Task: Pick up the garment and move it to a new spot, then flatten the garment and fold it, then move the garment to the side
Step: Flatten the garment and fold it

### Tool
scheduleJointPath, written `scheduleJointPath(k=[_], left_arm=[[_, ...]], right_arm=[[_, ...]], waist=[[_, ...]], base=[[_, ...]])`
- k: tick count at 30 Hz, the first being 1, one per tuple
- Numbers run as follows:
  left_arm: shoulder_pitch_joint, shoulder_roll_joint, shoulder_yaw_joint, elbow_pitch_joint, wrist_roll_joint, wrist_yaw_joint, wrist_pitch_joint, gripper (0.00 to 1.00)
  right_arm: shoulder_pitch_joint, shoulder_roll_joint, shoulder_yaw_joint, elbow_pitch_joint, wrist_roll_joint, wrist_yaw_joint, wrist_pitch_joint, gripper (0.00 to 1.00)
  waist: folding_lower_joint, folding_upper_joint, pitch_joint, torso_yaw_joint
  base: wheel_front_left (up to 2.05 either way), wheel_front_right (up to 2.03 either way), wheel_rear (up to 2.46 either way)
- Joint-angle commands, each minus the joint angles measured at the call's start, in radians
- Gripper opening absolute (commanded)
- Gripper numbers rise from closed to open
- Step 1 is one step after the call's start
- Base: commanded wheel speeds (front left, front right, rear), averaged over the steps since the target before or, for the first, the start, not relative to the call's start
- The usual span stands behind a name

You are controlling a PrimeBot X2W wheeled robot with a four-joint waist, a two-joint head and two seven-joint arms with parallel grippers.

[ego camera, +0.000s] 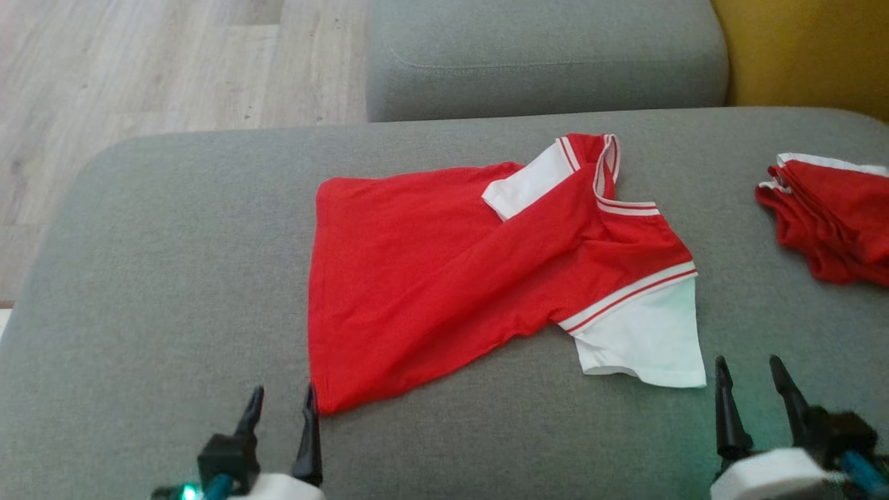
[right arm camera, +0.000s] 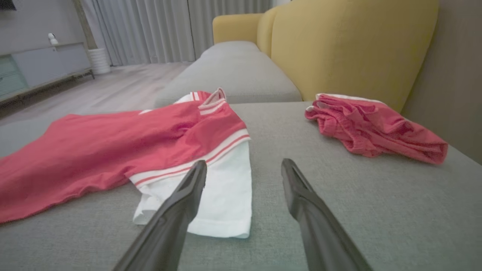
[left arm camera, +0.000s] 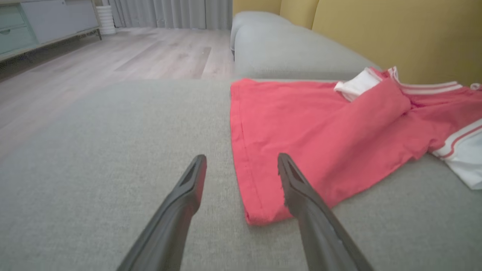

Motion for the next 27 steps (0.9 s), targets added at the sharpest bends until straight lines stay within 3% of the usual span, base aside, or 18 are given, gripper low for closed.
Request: scheduleJointPath(k=[1,8,12,18,27], left_arm=[[-0.043,-0.007,0.02,0.006,0.001,-0.007,-0.001,1.0],[-0.151,-0.011,-0.013,0.089,0.008,0.002,0.121,1.0],[-0.192,-0.009,-0.019,0.098,0.014,0.011,0.173,1.0],[-0.208,-0.008,-0.024,0.095,-0.001,0.009,0.225,1.0],[-0.213,0.001,-0.025,0.106,-0.019,0.012,0.278,1.0]], right_arm=[[-0.076,-0.008,0.012,-0.017,-0.015,0.007,0.046,1.0],[-0.207,-0.019,0.022,0.059,-0.036,0.007,0.366,1.0],[-0.262,-0.036,0.052,0.112,-0.011,0.007,0.484,1.0],[-0.296,-0.052,0.057,0.161,0.03,0.007,0.562,1.0],[-0.3,-0.066,0.097,0.16,0.064,0.007,0.577,1.0]], waist=[[0.0,0.0,0.01,-0.01],[0.0,0.0,0.085,-0.022],[0.0,0.0,0.115,-0.02],[0.0,0.0,0.14,-0.011],[0.0,0.0,0.154,-0.019]], base=[[0.0,0.0,0.0],[0.0,0.0,0.0],[0.0,0.0,0.0],[0.0,0.0,0.0],[0.0,0.0,0.0]])
